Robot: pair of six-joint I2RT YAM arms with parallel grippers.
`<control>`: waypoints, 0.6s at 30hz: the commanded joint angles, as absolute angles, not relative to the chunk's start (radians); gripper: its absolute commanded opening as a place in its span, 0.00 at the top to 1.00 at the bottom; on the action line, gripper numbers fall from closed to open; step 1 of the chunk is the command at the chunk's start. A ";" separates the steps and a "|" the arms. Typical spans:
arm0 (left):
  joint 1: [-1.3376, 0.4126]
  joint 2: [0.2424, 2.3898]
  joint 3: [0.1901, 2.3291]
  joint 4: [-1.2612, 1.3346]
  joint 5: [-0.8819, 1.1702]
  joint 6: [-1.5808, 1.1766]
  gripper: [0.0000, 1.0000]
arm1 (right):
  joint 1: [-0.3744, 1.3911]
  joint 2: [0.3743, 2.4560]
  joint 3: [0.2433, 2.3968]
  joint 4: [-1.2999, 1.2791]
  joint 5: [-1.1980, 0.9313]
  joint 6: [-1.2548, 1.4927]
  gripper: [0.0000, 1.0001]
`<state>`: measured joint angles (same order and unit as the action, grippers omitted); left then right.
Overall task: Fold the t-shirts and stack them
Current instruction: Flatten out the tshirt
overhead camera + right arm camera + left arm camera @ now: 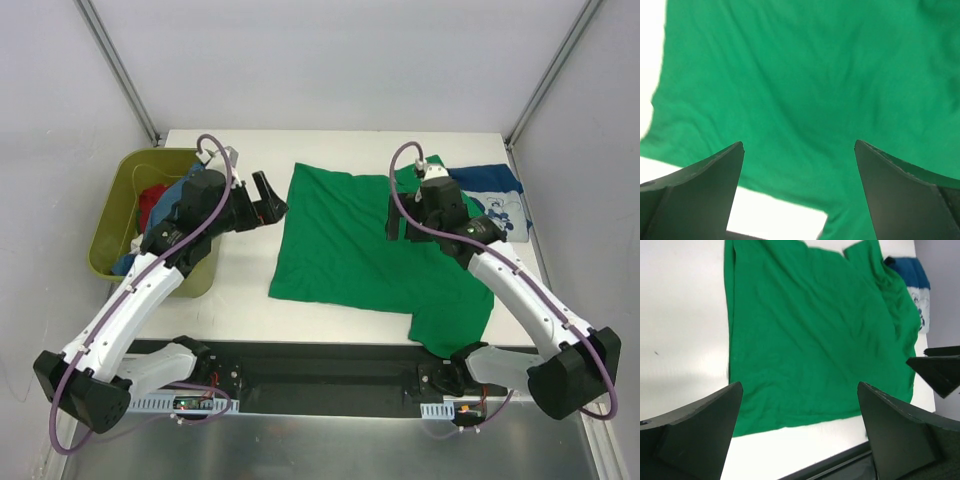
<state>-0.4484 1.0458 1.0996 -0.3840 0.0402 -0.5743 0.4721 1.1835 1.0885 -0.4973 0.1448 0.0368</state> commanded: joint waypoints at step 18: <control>-0.502 1.768 1.293 -0.357 0.140 -0.604 0.00 | 0.404 1.817 1.236 -0.575 0.144 0.164 0.03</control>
<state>-0.4976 1.6249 1.1774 -0.3748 0.0975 -0.6140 0.4454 1.7164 1.1358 -0.5591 0.1699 0.1688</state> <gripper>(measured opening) 0.993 0.969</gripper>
